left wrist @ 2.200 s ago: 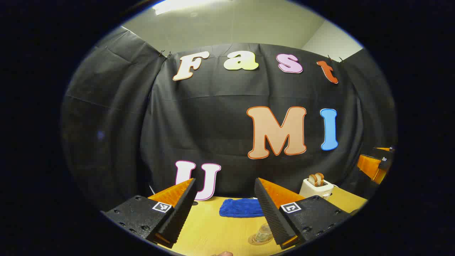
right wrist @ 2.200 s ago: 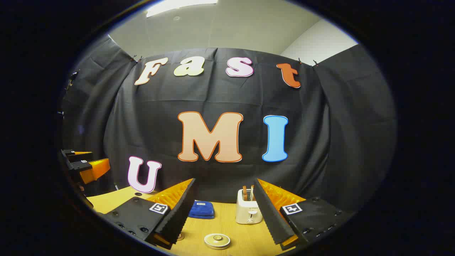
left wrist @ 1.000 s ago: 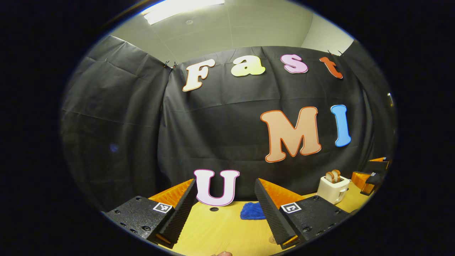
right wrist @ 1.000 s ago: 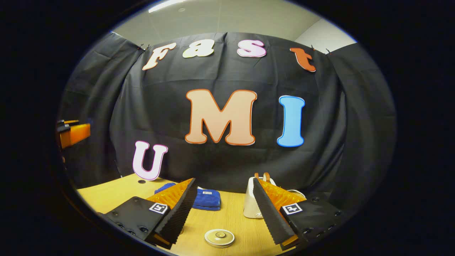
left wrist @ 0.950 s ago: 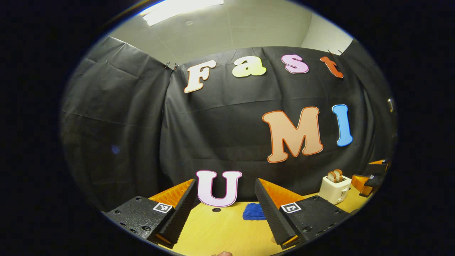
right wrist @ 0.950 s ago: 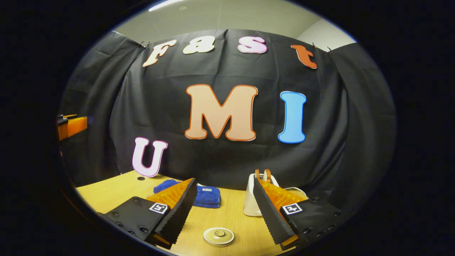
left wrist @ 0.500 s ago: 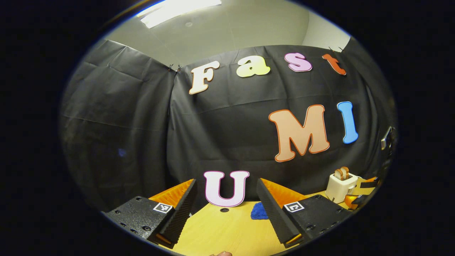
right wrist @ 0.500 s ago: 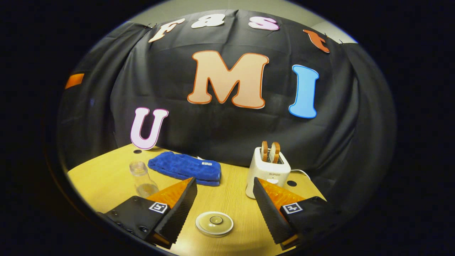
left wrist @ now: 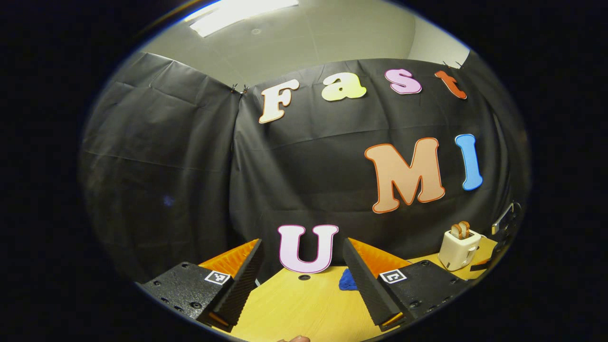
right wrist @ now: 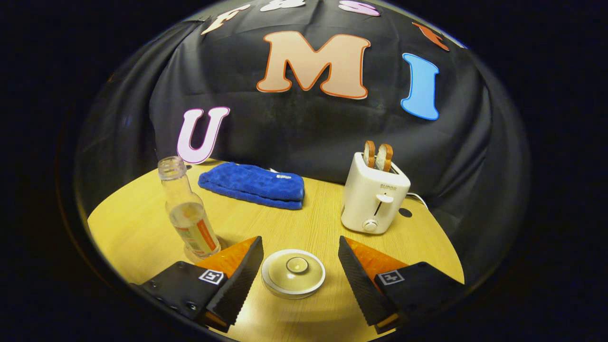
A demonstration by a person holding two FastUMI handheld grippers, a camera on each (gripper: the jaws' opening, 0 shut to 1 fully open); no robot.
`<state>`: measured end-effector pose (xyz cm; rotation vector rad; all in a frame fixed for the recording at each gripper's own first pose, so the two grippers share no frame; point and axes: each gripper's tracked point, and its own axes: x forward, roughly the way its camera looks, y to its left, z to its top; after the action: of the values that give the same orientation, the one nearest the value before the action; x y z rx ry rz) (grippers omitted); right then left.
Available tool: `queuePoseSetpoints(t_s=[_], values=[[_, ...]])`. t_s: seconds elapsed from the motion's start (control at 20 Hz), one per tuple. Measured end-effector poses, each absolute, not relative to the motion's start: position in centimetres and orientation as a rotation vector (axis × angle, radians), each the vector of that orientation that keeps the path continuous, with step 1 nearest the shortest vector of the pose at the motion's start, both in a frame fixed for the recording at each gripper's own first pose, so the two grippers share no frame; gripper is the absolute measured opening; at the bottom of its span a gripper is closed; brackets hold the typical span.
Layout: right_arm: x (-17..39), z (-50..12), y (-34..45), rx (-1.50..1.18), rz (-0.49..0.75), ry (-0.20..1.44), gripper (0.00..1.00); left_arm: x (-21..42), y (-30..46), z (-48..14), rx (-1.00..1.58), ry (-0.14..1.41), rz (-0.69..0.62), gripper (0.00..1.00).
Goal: Open the teacup lid with one hand, grasp the water bottle and pour water into the teacup with the other hand; after pouring, place the water bottle on the coaster and then close the teacup lid.
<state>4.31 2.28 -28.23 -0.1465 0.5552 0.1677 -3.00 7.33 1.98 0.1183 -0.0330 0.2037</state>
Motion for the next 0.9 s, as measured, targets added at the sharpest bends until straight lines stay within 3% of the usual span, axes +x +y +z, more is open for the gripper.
queuePoseSetpoints(t_s=[0.15,0.3,0.6,0.7,0.8,0.9], values=[[4.1,-29.5,2.1,-0.150,0.159,0.584,0.96,-3.4,7.8,1.7,0.110,-0.029,0.219,0.98],[4.2,-30.8,2.2,-0.167,0.156,0.601,0.99,-3.5,8.1,1.7,0.110,-0.028,0.228,0.97],[4.2,-32.3,2.2,-0.199,0.144,0.631,0.68,-3.5,7.8,1.1,0.107,-0.017,0.222,0.97],[4.1,-32.1,2.4,-0.204,0.145,0.627,0.69,-3.3,7.7,1.1,0.111,-0.016,0.220,0.97],[4.2,-32.6,2.6,-0.201,0.153,0.635,0.39,-3.2,7.7,1.2,0.115,-0.021,0.219,0.97],[4.1,-32.5,2.9,-0.201,0.157,0.639,0.39,-3.0,7.5,1.2,0.117,-0.021,0.215,0.99]])
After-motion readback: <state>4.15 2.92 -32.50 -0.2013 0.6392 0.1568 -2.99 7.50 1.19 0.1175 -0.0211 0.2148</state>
